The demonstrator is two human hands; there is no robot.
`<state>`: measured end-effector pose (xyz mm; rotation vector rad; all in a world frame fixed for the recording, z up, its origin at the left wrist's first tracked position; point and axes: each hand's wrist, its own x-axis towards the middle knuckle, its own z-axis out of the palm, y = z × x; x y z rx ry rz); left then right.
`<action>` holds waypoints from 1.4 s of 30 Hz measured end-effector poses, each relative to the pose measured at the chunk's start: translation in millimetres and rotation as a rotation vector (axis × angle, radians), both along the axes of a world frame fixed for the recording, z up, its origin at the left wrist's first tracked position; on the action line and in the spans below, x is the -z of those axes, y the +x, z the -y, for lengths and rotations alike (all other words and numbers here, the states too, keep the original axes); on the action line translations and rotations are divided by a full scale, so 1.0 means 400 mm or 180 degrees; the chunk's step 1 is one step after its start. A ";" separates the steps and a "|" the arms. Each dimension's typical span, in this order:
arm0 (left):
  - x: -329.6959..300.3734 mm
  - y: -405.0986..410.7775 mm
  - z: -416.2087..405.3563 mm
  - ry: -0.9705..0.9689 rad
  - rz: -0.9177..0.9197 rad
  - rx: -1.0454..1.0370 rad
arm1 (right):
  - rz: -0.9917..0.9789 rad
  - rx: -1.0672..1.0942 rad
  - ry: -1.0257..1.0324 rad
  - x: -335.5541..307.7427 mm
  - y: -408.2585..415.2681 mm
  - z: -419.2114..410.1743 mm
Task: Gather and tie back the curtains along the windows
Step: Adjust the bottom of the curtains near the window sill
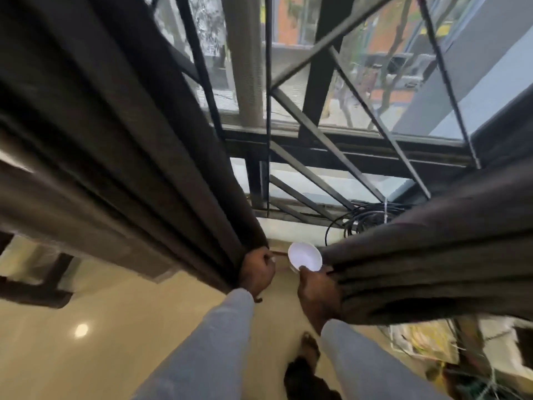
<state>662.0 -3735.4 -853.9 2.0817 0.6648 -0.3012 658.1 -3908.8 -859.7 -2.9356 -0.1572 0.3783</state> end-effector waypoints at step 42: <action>-0.503 -0.973 -1.734 0.0462 -0.0442 -0.2703 | -0.0361 -0.3642 0.1153 -0.446 -0.585 -1.863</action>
